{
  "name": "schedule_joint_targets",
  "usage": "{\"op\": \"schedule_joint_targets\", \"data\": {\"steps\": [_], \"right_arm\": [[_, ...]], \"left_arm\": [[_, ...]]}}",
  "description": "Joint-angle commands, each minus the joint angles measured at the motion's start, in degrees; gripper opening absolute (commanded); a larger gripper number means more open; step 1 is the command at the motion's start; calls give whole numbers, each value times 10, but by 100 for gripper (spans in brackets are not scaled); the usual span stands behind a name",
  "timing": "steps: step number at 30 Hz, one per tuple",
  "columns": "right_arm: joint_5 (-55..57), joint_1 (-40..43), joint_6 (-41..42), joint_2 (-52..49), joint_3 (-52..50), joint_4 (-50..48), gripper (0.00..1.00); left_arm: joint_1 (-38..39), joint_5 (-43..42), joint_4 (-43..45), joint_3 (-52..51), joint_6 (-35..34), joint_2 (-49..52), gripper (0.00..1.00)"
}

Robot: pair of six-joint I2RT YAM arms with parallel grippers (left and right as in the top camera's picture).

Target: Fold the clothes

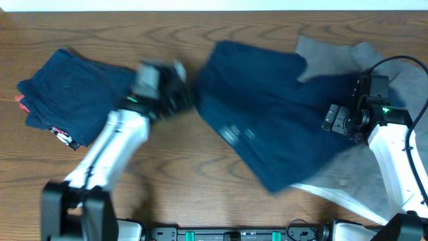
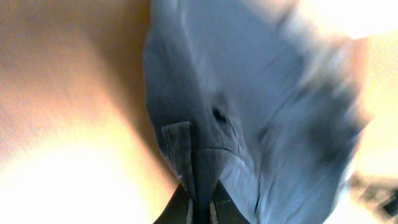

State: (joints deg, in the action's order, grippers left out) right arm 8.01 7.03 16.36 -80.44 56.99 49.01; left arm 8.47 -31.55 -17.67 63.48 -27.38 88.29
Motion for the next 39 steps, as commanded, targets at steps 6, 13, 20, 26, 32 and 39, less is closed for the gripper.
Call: {"op": "schedule_joint_targets", "data": {"steps": [6,13,20,26,32,39], "right_arm": [[7,6,5,5,5,3,99],[-47,5,-17,5,5,-5,99],[-157,-2,-96,5,5,-14,98],[-156,-5,-96,5,5,-17,99],[-156,-5,-96,5,5,-16,99],[-169,-7,-96,-2,2,10,98]], "left_arm": [[-145,11,-66,97,46,-17,74],[-117,11,-298,62,49,6,98],[-35,11,-318,-47,8,33,98],[41,11,-207,-167,-101,38,98],[74,13,-96,-222,-126,38,33],[11,38,-213,-206,-61,16,6]]}}
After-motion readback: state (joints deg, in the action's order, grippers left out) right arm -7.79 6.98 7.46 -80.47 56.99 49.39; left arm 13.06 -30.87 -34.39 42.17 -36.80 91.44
